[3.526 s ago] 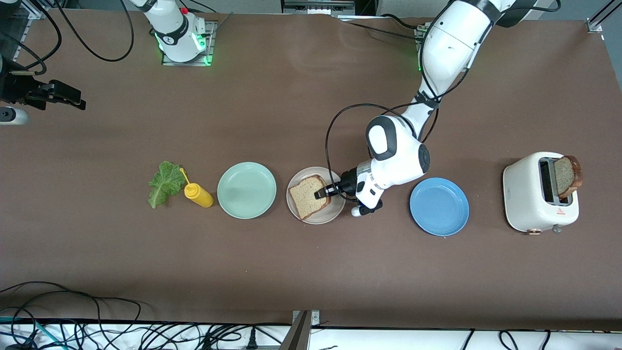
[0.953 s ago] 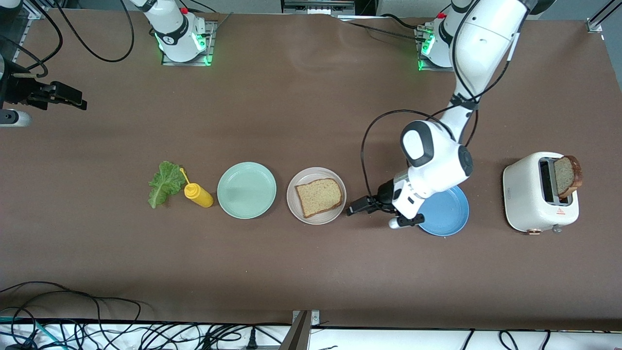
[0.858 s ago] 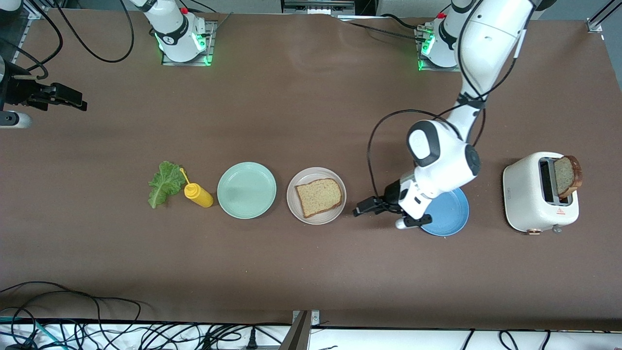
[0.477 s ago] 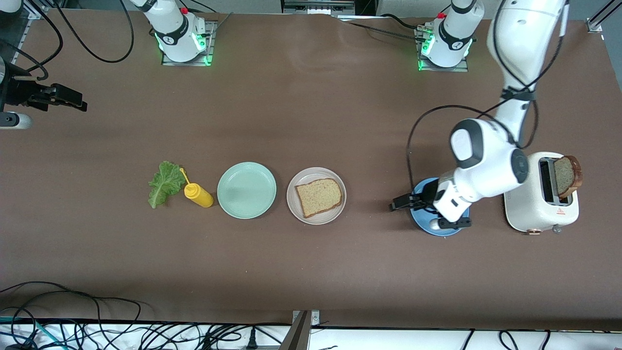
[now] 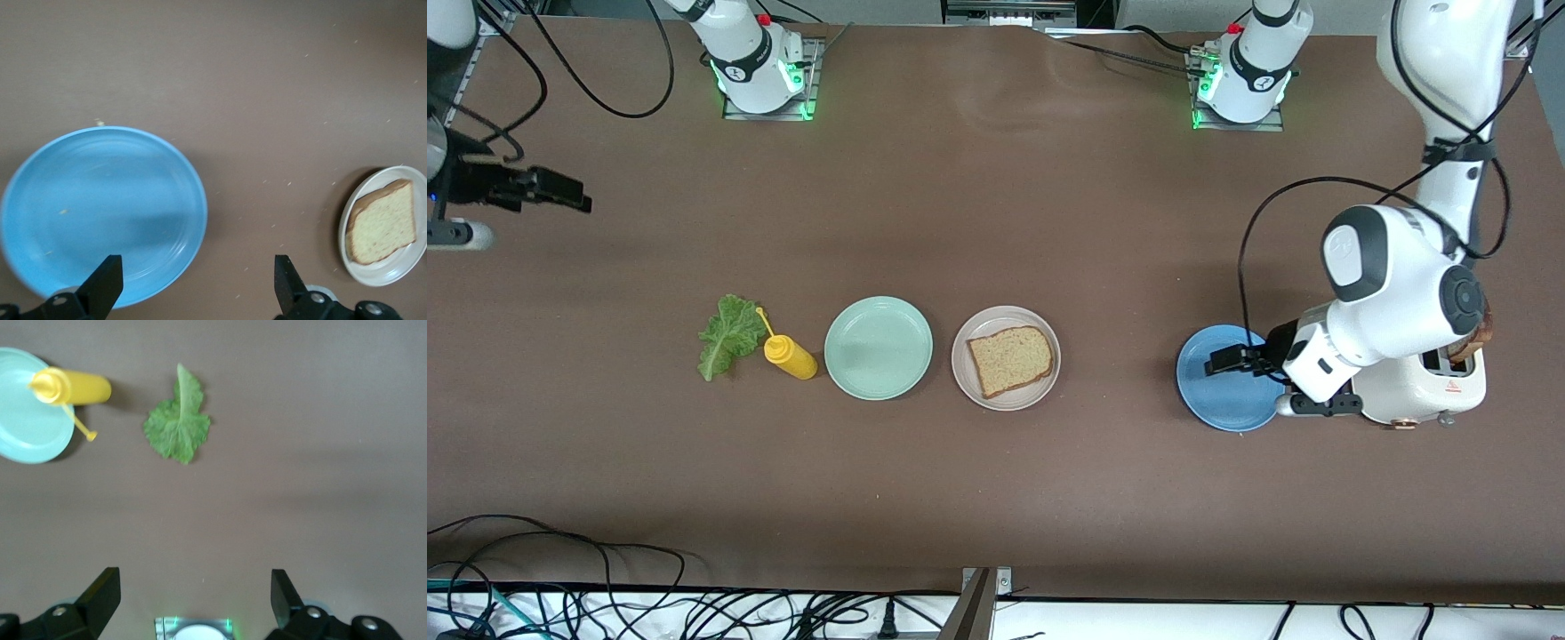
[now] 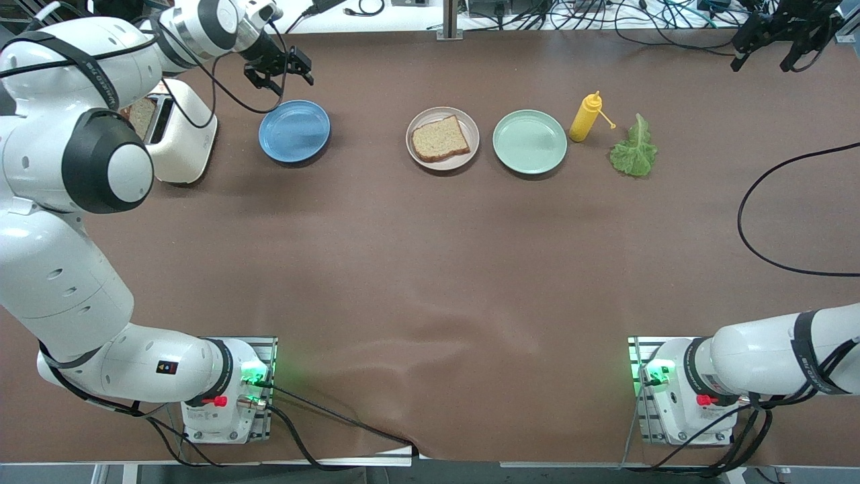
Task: Make sandwich on beige plate with both arms
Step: 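Withdraw the left gripper toward the toaster while the right gripper reaches the lettuce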
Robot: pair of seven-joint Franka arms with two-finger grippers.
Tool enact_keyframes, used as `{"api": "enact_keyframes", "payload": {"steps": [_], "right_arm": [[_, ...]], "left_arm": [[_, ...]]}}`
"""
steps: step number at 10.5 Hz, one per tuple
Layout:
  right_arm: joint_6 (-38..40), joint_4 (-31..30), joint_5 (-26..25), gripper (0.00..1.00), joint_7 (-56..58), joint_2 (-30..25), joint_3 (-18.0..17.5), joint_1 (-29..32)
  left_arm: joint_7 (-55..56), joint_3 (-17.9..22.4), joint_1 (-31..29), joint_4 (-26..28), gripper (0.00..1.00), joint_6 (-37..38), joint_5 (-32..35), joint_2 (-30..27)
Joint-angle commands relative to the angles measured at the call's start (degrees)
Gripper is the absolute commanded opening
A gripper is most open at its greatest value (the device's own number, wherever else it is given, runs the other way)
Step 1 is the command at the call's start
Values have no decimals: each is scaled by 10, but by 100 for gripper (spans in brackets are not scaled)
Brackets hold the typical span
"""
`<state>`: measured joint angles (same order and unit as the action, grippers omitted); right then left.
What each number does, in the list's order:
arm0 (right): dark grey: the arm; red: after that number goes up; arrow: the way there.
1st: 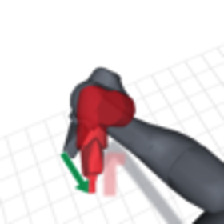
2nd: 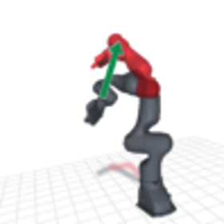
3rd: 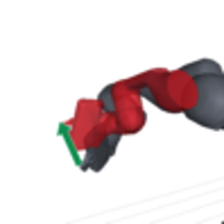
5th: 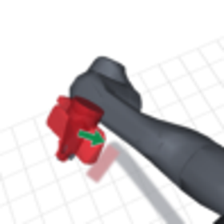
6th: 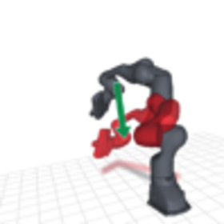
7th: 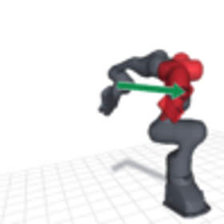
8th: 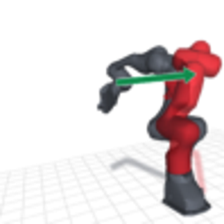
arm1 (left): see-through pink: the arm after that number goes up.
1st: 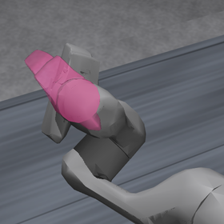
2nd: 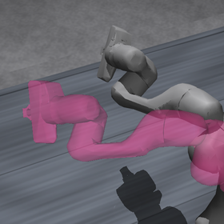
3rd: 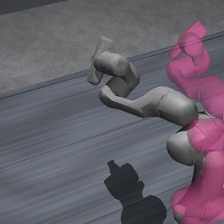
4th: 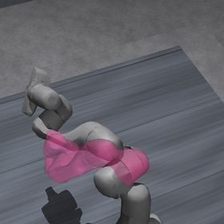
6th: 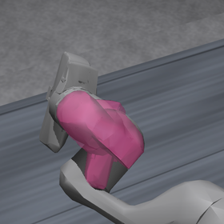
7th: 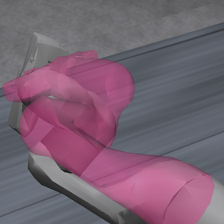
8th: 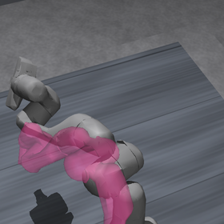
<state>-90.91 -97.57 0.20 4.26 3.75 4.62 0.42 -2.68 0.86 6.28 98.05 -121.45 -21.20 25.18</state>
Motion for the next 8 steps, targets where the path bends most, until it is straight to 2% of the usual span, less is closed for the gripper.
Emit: {"api": "enact_keyframes", "payload": {"steps": [1, 5, 8], "right_arm": [[-50, 5, 0, 100, -3, 48, -1, 4], [-173, -8, 2, 100, -4, 132, -1, 3], [-322, -105, 2, 100, -80, 139, -3, -6]], "left_arm": [[1, -1, -16, 17, 100, 48, 60, -46], [2, 12, -29, 11, 100, 101, 120, -80], [3, 14, -36, -3, 100, 153, 181, -105]]}}
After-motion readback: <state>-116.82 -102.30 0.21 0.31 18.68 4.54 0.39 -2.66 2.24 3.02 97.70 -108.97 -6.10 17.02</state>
